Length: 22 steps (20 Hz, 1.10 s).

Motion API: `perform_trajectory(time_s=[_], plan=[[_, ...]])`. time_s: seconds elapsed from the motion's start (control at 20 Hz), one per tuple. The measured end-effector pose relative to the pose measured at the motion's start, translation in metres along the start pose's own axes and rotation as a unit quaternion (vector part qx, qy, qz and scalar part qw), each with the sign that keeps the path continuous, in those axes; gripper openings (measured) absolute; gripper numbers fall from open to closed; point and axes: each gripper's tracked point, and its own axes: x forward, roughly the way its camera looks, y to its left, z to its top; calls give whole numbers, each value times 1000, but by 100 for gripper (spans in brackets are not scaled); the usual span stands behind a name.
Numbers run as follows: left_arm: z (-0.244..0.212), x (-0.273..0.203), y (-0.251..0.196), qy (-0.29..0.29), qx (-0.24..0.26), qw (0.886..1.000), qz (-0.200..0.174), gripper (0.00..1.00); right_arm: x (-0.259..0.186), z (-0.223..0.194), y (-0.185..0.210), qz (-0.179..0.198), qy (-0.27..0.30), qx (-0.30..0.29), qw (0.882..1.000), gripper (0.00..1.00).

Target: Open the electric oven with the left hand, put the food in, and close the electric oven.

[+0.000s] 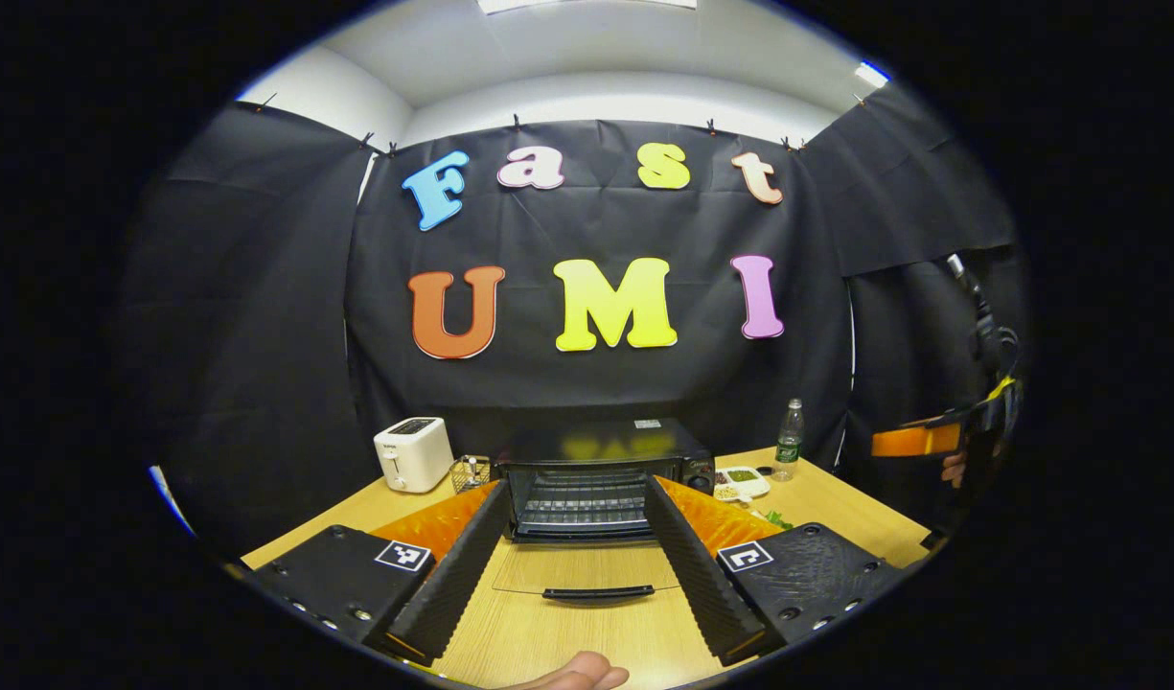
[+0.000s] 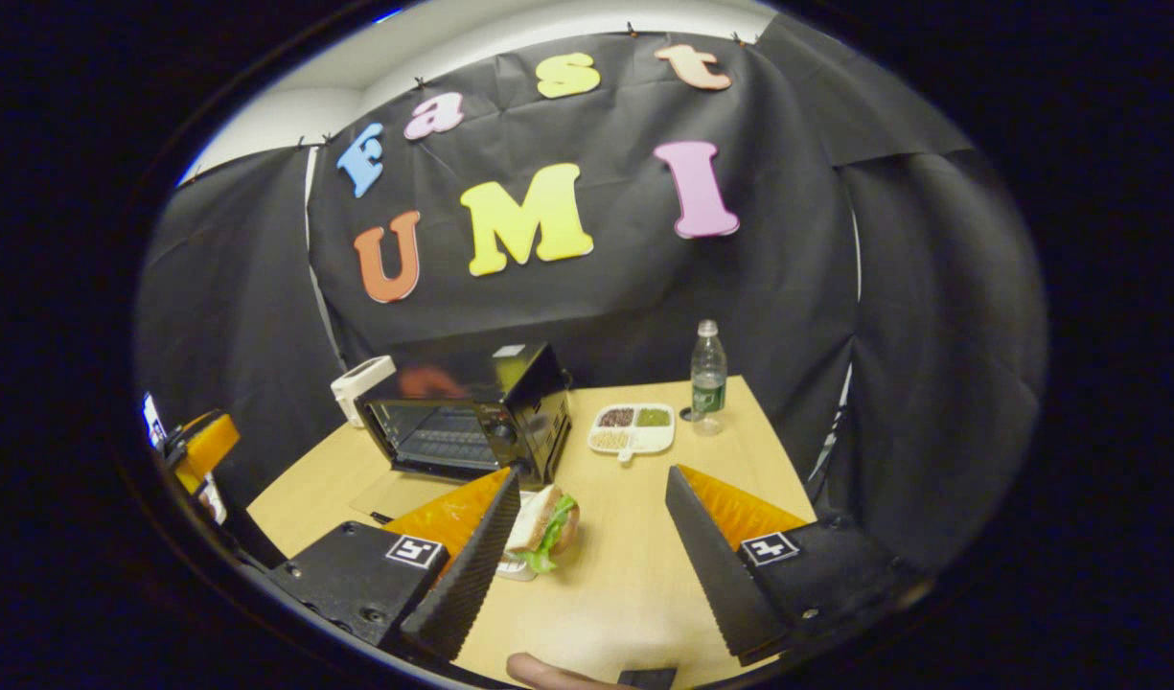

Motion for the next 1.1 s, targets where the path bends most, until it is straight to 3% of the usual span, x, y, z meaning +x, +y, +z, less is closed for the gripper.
perform_trajectory(time_s=[0.1, 0.15, 0.2, 0.25, 0.65, 0.7, 0.9, 1.1], plan=[[18, -11, -1, -17, 1, 1000, 5, 93, 30, -14, -7, 23, 43, 11, 999, 92], [23, -16, -3, -21, -2, 1000, 3, 83, 45, -22, -10, 33, 65, 21, 997, 92], [26, -21, -5, -24, -1, 1000, 2, 93, 60, -30, -12, 45, 88, 34, 995, 93], [28, -25, -5, -27, 4, 1000, 1, 93, 73, -40, -13, 58, 110, 48, 991, 92], [31, -27, 3, -32, 4, 999, 14, 93, 134, -97, 26, 155, 253, 127, 946, 96], [30, -25, 5, -30, 3, 999, 14, 93, 138, -100, 26, 153, 264, 136, 943, 89], [24, -22, 9, -22, 6, 1000, 14, 93, 147, -113, 33, 159, 315, 196, 915, 84], [22, -21, 6, -20, 10, 1000, 8, 93, 148, -118, 42, 168, 330, 227, 901, 70]])
